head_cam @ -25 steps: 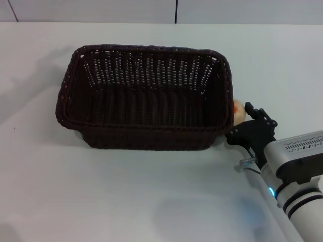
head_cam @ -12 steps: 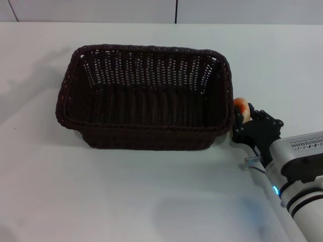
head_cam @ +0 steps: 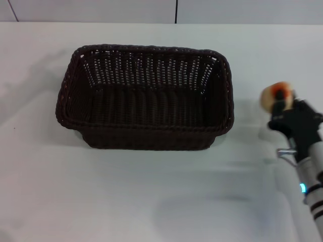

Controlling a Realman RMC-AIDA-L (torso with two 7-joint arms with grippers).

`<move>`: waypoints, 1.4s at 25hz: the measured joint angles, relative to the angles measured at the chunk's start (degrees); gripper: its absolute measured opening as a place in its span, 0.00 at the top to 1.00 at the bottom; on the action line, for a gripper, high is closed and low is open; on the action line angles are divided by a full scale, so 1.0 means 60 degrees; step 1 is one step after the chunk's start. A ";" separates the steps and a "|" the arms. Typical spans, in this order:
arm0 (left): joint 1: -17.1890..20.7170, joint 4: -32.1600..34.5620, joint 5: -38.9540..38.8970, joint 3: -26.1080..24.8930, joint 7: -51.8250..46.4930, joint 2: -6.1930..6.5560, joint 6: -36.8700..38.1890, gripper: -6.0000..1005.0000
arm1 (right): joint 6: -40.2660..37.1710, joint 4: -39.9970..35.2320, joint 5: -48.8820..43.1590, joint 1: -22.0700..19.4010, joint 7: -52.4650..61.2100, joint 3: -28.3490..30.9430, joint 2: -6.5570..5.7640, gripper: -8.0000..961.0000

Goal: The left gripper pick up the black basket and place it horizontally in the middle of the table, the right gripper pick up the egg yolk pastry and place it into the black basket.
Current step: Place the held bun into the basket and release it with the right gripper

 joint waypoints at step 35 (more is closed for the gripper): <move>0.0480 0.0088 -0.0399 -0.0129 0.0030 0.0040 -0.0259 0.33 | 0.0208 0.1456 -0.4206 0.0806 -0.0518 0.0663 -0.0096 0.66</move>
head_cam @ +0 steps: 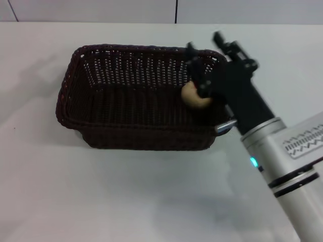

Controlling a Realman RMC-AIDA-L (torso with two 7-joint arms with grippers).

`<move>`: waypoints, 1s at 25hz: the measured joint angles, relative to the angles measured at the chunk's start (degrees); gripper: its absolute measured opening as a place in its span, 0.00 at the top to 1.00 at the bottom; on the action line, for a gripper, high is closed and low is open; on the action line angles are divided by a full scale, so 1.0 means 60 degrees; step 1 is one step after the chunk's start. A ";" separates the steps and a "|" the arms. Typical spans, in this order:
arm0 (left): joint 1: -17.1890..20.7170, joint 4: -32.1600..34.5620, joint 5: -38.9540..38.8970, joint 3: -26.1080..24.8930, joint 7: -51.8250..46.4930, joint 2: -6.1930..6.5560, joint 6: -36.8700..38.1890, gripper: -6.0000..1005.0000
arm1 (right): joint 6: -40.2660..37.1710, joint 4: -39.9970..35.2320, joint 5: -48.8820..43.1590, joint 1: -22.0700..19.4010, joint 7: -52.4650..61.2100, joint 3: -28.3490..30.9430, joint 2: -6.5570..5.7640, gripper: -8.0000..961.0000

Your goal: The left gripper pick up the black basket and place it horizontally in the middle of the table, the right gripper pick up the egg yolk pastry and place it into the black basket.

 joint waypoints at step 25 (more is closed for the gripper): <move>-0.0039 0.4467 -0.0537 -0.2781 0.3642 -0.0453 0.1820 0.33 | -0.5708 -0.1411 0.3281 -0.1689 -0.0953 0.2617 0.0082 0.45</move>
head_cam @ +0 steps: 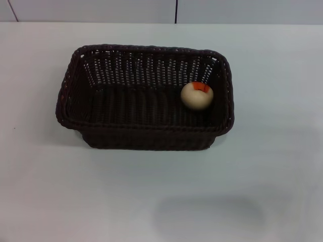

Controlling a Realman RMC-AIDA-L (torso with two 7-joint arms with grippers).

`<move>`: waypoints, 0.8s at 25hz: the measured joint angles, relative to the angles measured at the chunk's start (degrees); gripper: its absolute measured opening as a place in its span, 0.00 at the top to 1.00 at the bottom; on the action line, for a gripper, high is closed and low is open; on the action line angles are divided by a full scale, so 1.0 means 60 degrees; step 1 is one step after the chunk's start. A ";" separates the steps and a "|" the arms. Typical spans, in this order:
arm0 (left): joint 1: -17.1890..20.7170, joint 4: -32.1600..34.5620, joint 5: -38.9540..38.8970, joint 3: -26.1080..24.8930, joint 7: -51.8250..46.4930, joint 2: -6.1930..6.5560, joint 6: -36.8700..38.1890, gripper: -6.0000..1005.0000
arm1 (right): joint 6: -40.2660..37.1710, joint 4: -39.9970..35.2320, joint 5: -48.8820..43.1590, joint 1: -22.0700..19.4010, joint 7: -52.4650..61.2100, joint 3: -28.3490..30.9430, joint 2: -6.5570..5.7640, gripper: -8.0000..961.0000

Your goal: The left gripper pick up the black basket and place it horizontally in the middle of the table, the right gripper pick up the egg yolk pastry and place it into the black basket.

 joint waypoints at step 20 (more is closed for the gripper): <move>0.0482 0.2387 -0.2141 -0.0019 0.3995 -0.0027 0.0117 0.33 | 0.0198 -0.0891 0.0765 0.0644 0.0294 0.0224 -0.0011 0.45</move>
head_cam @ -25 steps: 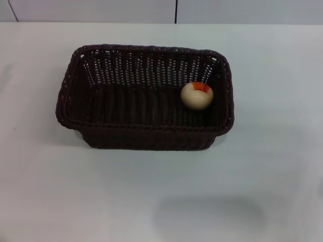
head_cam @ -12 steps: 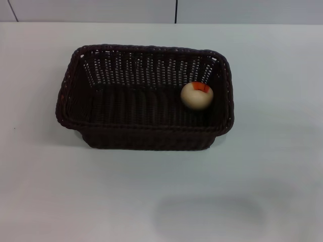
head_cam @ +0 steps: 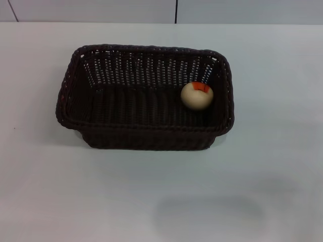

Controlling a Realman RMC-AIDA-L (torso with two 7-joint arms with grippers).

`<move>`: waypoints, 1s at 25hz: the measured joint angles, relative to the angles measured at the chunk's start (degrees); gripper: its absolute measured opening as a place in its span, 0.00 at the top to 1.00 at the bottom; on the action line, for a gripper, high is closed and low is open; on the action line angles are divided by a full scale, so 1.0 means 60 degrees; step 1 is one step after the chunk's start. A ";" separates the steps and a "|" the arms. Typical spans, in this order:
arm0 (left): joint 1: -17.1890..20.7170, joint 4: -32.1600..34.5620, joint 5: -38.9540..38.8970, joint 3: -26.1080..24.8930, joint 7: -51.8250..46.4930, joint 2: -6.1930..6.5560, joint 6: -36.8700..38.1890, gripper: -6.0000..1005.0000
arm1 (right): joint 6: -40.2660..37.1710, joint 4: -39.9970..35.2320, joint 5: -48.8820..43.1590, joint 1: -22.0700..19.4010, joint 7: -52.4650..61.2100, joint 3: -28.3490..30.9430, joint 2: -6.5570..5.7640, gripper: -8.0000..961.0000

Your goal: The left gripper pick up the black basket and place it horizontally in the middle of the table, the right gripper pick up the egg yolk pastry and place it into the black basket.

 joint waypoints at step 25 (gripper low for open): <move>0.0005 0.0004 -0.0017 0.0017 -0.0158 0.0022 -0.0043 0.33 | -0.0025 0.0014 -0.0052 0.0033 0.0002 -0.0081 -0.0001 0.45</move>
